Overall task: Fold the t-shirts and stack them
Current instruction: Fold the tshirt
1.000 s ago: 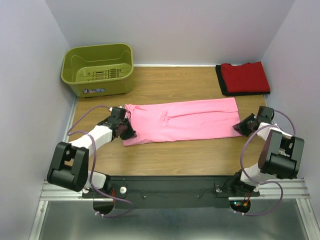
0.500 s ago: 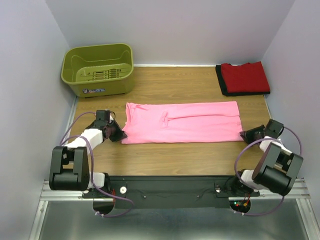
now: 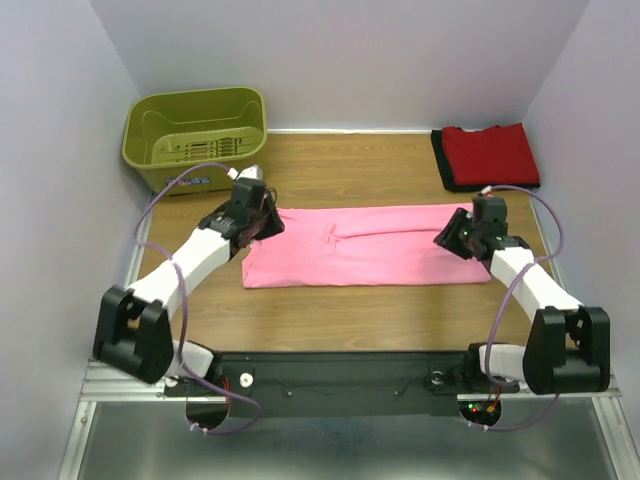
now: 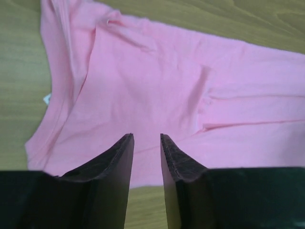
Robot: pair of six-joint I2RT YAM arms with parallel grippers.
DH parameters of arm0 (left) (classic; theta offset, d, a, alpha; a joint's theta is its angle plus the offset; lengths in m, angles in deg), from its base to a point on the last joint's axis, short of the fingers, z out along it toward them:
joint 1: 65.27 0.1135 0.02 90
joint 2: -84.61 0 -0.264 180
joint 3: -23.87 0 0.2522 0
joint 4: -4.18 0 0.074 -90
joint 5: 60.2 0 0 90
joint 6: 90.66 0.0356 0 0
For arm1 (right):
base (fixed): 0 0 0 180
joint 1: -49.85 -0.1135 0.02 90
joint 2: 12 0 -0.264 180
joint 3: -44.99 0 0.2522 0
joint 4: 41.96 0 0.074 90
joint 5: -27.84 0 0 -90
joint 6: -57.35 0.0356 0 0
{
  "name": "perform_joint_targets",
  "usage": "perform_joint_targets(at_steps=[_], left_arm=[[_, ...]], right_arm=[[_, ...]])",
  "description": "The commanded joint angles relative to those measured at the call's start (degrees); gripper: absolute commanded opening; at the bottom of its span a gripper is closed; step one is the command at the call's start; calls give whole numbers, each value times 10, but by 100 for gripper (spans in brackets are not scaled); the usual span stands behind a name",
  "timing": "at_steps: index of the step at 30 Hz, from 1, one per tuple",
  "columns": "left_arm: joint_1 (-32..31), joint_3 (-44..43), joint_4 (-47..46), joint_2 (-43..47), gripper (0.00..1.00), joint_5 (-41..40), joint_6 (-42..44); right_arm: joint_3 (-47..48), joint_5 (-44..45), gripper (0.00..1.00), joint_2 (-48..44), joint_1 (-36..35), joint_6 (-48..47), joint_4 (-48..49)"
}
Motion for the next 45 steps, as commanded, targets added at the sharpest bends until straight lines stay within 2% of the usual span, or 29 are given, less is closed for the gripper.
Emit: perform_joint_targets(at_steps=[1,5,14,24,26,29,33,39,45], left_arm=[[-13,-60,6,-92,36,-79,40],[-15,-136,3,-186,24,-103,71],[-16,-256,-4,-340,19,-148,120],[-15,-355,10,-450,20,-169,146],[-16,-356,-1,-442,27,-165,151],[-23,-332,-25,-383,38,-170,150],[-47,-287,-35,-257,50,-215,138],[-86,-191,7,-133,54,-231,64],[-110,-97,5,-117,54,-192,26]], right_arm=[[36,11,44,29,-58,-74,-74],[38,-7,46,33,-79,-74,-75],[36,-27,46,35,-85,-97,-75],[36,-33,47,35,-85,-112,-82],[39,-38,47,32,-87,-115,-85],[54,-40,47,28,-96,-125,-96],[72,-33,47,36,-131,-146,-114],[80,-8,47,55,-176,-142,-132],[94,12,48,91,-189,-147,-138]])
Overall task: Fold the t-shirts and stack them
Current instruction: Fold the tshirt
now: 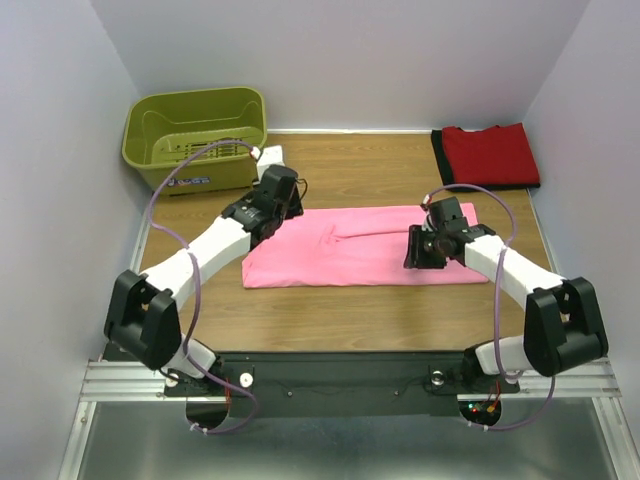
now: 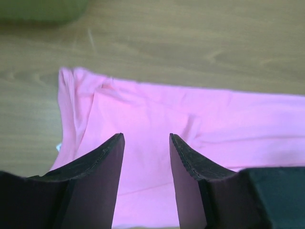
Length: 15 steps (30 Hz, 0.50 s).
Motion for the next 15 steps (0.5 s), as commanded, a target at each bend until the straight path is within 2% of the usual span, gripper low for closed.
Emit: perform_joint_targets(at_steps=[1,9,15], left_arm=[[-8,55,26,-43,54,15,-41],[-18,61,-6,-101,54,20,-57],[-19,16,12,-179,54,28,-49]], right_arm=[[27,30,48,20,-10,-8,-10],[12,42,49,44,-27,-3,-9],[-3,52,49,59,-30,13,-10]])
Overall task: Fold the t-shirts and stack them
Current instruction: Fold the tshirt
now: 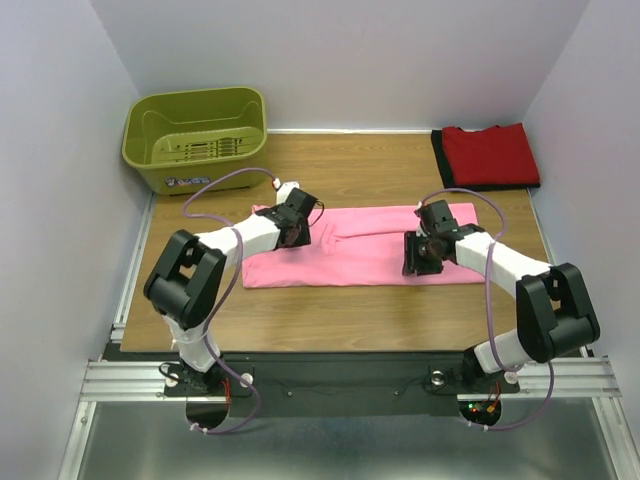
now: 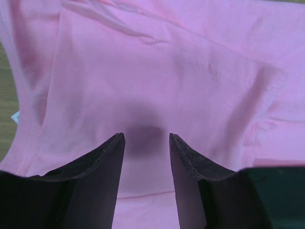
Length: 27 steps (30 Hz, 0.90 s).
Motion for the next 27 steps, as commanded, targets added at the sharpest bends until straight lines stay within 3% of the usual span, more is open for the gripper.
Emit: perform_joint_targets(at_steps=[1,6,11,14,27], left_arm=[[-2,-54,10,-40,54,-3,0],[-1,-104,42,-90,54,4,12],[1,-148,44,-133,55,37,39],[1,-178,51,-168,55,46,59],[2,-439,16,-348,64,146,210]], right_arm=[[-6,15,49,14,-7,14,-2],[-12,-8,50,44,-9,22,-15],[-19,-113,50,59,-11,18,-67],[-32,-130,50,49,-26,25,-87],[-21,-184,53,30,-143,70,-107]])
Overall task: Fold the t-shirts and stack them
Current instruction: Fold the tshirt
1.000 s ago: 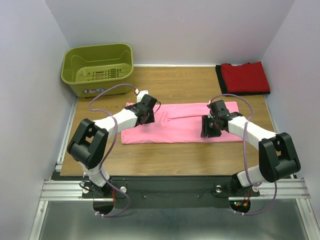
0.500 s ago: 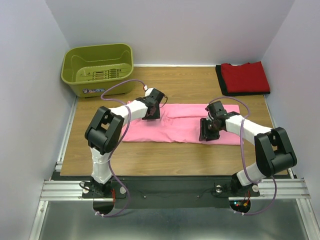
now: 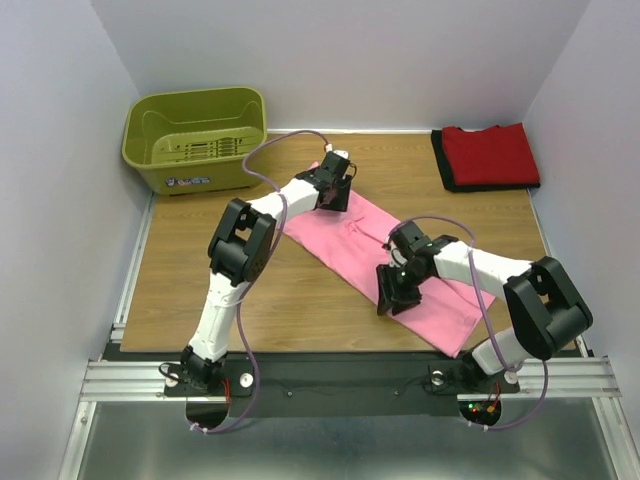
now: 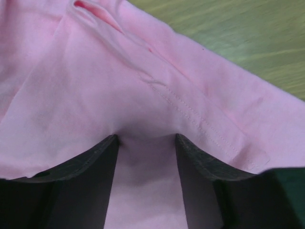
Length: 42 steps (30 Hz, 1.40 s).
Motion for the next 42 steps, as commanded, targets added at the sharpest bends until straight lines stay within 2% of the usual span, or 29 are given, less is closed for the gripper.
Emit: perform_joint_targets(at_steps=[1,5,6,9,13,14,17,23,25,26,28,30,31,37,42], left_arm=[[0,-58,-26,-40,67,53,57],[0,-115,-61,-67,70,79,78],[3,-132,-70,-67,74,79,79],[9,-136,-80,-44,76,78,77],[28,-98,-96,74,79,57,59],[41,-79,-103,99,83,51,49],[63,-50,-105,203,85,29,42],[109,95,-113,419,87,-52,64],[117,178,-119,502,87,-83,82],[118,237,-125,532,91,-97,84],[120,299,-137,618,91,-132,86],[122,388,-147,674,92,-154,66],[122,416,-147,731,94,-175,32],[122,612,-153,926,94,-161,-44],[122,700,-154,1000,94,-174,-45]], right_arm=[[20,-11,53,7,-41,22,-32],[67,2,54,13,-57,33,-16],[77,12,54,13,-57,29,-16],[126,47,54,2,-57,11,-19],[201,125,55,-2,-57,-56,-21],[217,155,55,5,-57,-69,-21],[294,190,55,42,-53,-119,-19],[456,195,54,174,-34,-187,-7],[511,197,54,226,-34,-210,2],[531,195,54,243,-34,-217,3],[563,186,54,279,-34,-225,4],[606,179,54,327,-34,-251,6],[619,173,54,341,-34,-260,6],[677,153,54,428,-35,-268,15],[699,147,55,473,-41,-284,22]])
